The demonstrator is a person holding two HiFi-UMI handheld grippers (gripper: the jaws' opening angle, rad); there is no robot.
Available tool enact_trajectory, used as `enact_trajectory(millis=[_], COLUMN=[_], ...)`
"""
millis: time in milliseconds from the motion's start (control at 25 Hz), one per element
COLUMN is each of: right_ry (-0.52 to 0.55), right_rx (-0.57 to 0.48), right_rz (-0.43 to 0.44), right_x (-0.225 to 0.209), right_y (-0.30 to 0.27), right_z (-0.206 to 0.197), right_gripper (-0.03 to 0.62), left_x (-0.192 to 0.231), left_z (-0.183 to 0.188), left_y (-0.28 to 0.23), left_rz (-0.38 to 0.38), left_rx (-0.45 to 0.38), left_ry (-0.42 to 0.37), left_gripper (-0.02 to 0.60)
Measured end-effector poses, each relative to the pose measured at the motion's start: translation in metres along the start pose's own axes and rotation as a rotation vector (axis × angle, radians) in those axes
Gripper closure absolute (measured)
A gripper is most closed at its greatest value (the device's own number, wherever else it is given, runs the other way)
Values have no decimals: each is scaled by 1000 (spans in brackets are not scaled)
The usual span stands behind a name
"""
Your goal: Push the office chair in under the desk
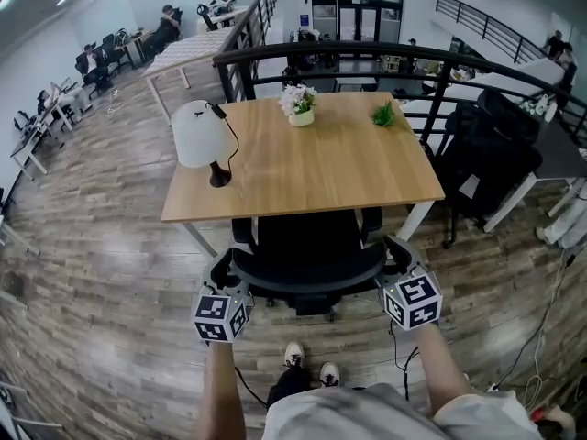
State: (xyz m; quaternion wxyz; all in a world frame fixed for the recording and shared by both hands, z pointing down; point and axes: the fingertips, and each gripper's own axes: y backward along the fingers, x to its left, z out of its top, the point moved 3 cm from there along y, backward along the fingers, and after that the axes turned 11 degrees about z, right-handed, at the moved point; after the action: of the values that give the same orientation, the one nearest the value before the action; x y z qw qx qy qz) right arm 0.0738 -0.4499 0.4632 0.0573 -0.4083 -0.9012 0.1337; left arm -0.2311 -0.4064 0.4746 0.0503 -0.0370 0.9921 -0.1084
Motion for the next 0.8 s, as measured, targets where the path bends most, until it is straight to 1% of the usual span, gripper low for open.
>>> enact_trajectory(millis=[240, 800], right_ry=[-3, -9], right_rx=[-3, -9], right_rz=[-2, -22], right_x=[-18, -55], right_y=[-20, -63], right_z=[6, 19], right_gripper=[347, 347], left_x=[4, 19], left_z=[5, 16], left_y=[-27, -87], left_rz=[-20, -53], left_rx=[-7, -29], left_ry=[-12, -14], left_gripper=[321, 330])
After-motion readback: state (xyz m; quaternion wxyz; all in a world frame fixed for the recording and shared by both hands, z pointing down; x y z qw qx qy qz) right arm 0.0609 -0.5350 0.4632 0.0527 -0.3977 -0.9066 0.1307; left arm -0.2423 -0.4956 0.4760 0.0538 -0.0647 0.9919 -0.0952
